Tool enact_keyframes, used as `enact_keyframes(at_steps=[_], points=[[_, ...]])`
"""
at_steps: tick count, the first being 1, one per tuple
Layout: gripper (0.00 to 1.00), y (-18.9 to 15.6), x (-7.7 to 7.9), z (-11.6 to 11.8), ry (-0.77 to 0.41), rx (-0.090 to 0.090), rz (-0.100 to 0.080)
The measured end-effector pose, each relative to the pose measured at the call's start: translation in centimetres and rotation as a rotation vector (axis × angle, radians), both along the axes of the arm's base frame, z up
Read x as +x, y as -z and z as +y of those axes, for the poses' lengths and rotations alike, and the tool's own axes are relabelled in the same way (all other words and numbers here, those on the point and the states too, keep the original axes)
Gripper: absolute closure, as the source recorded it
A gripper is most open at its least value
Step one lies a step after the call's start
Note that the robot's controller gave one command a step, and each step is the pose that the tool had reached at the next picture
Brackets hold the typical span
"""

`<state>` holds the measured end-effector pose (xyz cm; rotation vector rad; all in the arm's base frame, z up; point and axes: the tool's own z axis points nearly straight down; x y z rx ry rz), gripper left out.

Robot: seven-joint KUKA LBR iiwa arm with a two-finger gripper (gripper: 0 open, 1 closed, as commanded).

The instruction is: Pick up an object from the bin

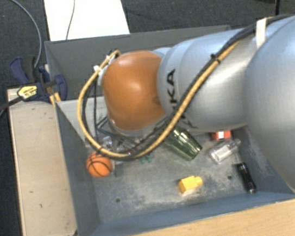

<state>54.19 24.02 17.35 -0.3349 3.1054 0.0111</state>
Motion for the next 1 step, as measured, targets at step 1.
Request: enact_keyframes(at_steps=[1], points=[[1.00, -17.26, 1.23, 0.55, 0.028, -0.010, 0.022]])
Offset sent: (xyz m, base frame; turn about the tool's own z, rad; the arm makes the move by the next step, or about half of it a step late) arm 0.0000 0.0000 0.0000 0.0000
